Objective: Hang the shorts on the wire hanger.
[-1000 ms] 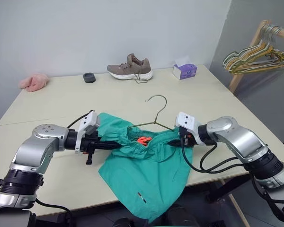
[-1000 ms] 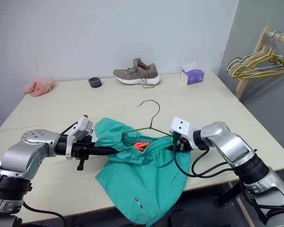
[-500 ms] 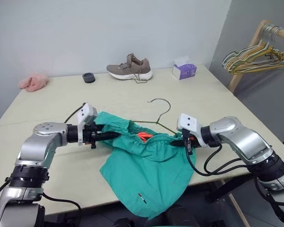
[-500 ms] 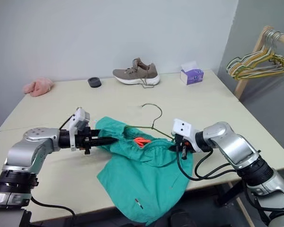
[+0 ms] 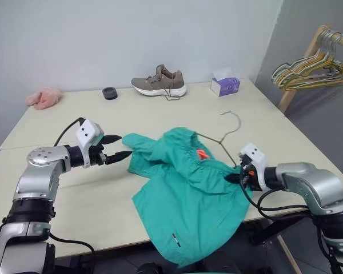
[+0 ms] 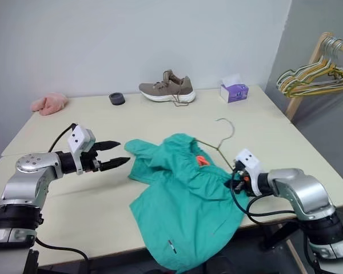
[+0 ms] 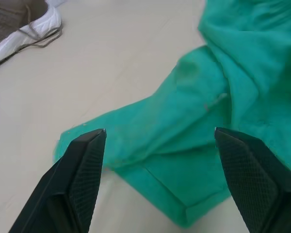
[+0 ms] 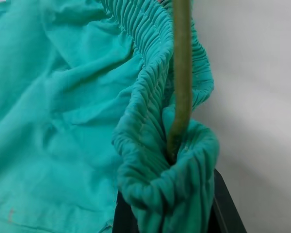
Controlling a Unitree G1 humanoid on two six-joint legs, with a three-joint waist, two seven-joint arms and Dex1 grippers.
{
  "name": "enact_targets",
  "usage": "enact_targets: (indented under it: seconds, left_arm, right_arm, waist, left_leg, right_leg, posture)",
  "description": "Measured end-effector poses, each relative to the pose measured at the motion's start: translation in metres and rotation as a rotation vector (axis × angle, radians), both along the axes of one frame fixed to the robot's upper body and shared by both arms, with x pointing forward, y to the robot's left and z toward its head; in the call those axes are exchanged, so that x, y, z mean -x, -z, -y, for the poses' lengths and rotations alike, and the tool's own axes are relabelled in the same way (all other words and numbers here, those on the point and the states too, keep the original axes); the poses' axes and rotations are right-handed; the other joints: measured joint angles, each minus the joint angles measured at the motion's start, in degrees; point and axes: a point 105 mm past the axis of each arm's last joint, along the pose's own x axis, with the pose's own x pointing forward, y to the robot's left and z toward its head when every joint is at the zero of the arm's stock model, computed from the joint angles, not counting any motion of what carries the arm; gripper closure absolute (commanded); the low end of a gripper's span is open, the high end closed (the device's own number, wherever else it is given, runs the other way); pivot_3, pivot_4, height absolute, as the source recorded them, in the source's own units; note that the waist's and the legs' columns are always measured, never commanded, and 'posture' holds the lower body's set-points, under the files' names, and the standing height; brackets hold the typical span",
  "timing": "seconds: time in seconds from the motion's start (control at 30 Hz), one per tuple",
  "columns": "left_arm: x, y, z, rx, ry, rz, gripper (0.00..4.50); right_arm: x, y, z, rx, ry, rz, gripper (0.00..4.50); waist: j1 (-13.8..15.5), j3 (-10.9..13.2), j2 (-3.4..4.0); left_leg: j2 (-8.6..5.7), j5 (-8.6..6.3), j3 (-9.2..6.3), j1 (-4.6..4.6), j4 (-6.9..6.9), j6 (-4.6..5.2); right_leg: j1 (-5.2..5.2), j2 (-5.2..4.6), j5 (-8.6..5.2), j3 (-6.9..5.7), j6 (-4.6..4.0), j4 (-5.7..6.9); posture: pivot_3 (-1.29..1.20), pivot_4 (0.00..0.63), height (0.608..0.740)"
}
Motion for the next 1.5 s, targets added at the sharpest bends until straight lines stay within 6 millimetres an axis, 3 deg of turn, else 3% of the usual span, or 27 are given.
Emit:
enact_targets:
  seconds: [0.03, 0.2, 0.37, 0.53, 0.7, 0.8, 0.97, 1.17, 1.5]
  left_arm:
    - [0.005, -0.003, 0.012, 0.021, 0.052, -0.016, 0.06]
    - [0.022, -0.019, 0.071, 0.144, 0.257, -0.065, 0.06]
    - [0.022, -0.039, 0.115, 0.233, 0.356, -0.030, 0.06]
    - [0.021, -0.049, 0.152, 0.258, 0.416, 0.021, 0.06]
    - [0.013, -0.056, 0.193, 0.200, 0.424, 0.155, 0.06]
    - [0.010, -0.058, 0.210, 0.174, 0.422, 0.203, 0.06]
    - [0.017, -0.062, 0.233, 0.170, 0.472, 0.236, 0.06]
    - [0.019, -0.089, 0.255, 0.198, 0.521, 0.272, 0.06]
    - [0.011, -0.123, 0.270, 0.233, 0.527, 0.317, 0.06]
  right_arm:
    - [0.001, 0.001, 0.007, -0.006, 0.050, -0.006, 4.50]
    - [0.003, 0.001, 0.047, -0.010, 0.360, -0.034, 4.50]
    - [0.013, -0.001, 0.097, 0.050, 0.622, -0.061, 4.50]
    - [0.018, -0.021, 0.146, 0.122, 0.849, 0.016, 4.50]
    - [0.014, -0.061, 0.188, 0.190, 1.068, 0.148, 4.50]
    - [0.013, -0.078, 0.207, 0.211, 1.171, 0.194, 4.50]
    - [0.004, -0.105, 0.222, 0.201, 1.261, 0.252, 4.50]
    - [-0.011, -0.133, 0.247, 0.144, 1.361, 0.294, 4.50]
    - [-0.019, -0.140, 0.304, 0.194, 1.479, 0.261, 4.50]
  waist:
    - [0.1, 0.0, 0.01]
    - [0.3, -0.1, 0.14]
    - [-0.2, -0.1, 0.27]
    - [-1.7, -0.1, 0.55]
    - [-3.4, -0.2, 0.80]
    - [-4.3, -0.1, 1.01]
    - [-5.8, 0.0, 1.41]
    - [-6.3, 0.1, 1.59]
    - [-6.7, 0.5, 1.63]
  left_leg:
    - [0.00, 0.00, 0.01, 0.01, 0.00, 0.00]
    - [0.02, 0.01, 0.09, 0.09, 0.03, 0.02]
    - [0.01, 0.01, 0.22, 0.09, 0.02, 0.02]
    - [0.00, 0.00, 0.27, 0.09, -0.02, 0.03]
    - [-0.05, 0.00, 0.30, 0.11, -0.09, 0.04]
    - [-0.05, -0.02, 0.32, 0.10, -0.09, 0.07]
    - [-0.05, -0.06, 0.41, 0.13, -0.12, 0.14]
    - [-0.07, -0.10, 0.60, 0.19, -0.12, 0.22]
    - [-0.12, -0.19, 1.56, 0.30, -0.26, 0.36]
  right_leg:
    - [0.00, 0.00, 0.00, 0.01, 0.00, 0.00]
    - [0.09, 0.11, -0.15, 0.06, 0.28, 0.00]
    - [0.11, 0.15, -0.15, 0.17, 0.29, -0.05]
    - [0.14, 0.22, -0.16, 0.22, 0.31, -0.13]
    - [0.18, 0.41, -0.18, 0.26, 0.35, -0.19]
    - [0.18, 0.44, -0.19, 0.29, 0.36, -0.22]
    - [0.19, 0.47, -0.23, 0.34, 0.42, -0.23]
    - [0.22, 0.49, -0.27, 0.33, 0.48, -0.26]
    - [0.24, 0.47, -0.40, 1.01, 0.69, -0.31]
  posture:
    - [-0.25, 0.004, 0.740]
    - [-0.30, 0.016, 0.740]
    - [-0.35, 0.029, 0.740]
    - [-0.38, 0.036, 0.740]
    - [-0.39, 0.040, 0.740]
    - [-0.40, 0.045, 0.740]
    - [-0.39, 0.047, 0.740]
    - [-0.39, 0.052, 0.740]
    - [-0.36, 0.053, 0.740]
